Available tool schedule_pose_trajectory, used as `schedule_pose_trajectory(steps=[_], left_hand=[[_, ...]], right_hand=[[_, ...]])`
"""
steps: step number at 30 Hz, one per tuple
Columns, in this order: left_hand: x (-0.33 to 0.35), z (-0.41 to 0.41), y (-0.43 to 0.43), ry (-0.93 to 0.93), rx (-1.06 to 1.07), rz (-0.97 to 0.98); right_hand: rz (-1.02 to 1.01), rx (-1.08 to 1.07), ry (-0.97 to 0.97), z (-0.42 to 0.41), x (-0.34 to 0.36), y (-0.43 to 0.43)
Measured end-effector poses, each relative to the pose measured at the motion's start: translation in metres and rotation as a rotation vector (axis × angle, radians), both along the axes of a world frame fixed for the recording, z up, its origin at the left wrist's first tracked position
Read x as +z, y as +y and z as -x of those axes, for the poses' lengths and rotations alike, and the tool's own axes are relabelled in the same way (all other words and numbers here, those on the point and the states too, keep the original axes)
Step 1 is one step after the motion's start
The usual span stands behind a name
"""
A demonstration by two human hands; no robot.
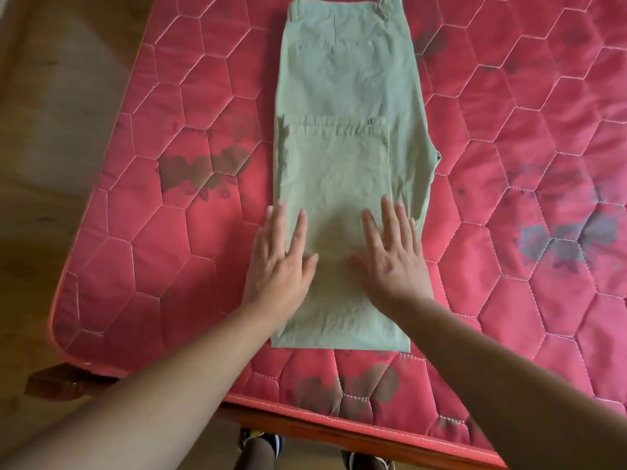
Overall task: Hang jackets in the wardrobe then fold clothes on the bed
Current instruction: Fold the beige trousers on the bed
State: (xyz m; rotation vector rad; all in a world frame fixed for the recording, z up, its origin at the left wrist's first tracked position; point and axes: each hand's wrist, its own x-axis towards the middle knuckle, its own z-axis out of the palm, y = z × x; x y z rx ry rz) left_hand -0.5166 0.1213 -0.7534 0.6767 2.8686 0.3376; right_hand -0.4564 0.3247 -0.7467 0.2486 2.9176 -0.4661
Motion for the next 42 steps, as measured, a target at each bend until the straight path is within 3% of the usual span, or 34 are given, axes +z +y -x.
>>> schedule_pose_trajectory(steps=[4,7,11,13,17,19,21,24,27,30,36,37,39,42], left_hand=[[-0.032,0.011,-0.001,0.011,-0.086,0.123],[-0.026,0.013,-0.002,0.014,-0.095,0.123],[-0.006,0.075,0.017,0.033,-0.040,-0.078],[0.008,0.117,0.041,-0.118,0.160,-0.184],[0.018,0.162,0.059,-0.400,0.702,-0.377],[0.020,0.150,0.047,-0.436,0.731,-0.429],[0.022,0.123,0.033,-0.517,0.735,-0.454],[0.026,0.083,0.016,-0.657,0.728,-0.505],[0.026,0.056,0.005,-0.718,0.712,-0.506],[0.026,0.034,-0.006,-0.703,0.684,-0.448],[0.034,-0.032,-0.042,-0.715,0.567,-0.083],[0.037,-0.033,-0.044,-0.685,0.541,-0.025],[0.044,-0.025,-0.040,-0.562,0.518,-0.037],[0.047,0.012,-0.019,-0.387,0.492,-0.290]], right_hand=[[-0.141,0.093,-0.050,0.015,-0.032,0.003],[-0.119,0.089,-0.046,0.014,-0.028,0.004],[0.005,-0.019,0.021,0.050,-0.013,0.021],[0.025,-0.169,0.070,0.084,-0.005,0.035],[0.175,-0.760,0.003,0.133,0.016,0.054],[0.278,-0.946,-0.032,0.123,0.018,0.058],[0.422,-1.002,0.004,0.099,0.019,0.054],[0.634,-1.018,-0.023,0.059,0.018,0.047],[0.698,-0.969,-0.166,0.029,0.014,0.048],[0.662,-0.911,-0.240,0.001,0.015,0.046],[0.482,-0.683,-0.531,-0.076,0.028,0.021],[0.404,-0.646,-0.511,-0.082,0.030,0.021],[0.236,-0.639,-0.294,-0.076,0.031,0.026],[0.402,-0.690,-0.045,-0.033,0.037,0.032]])
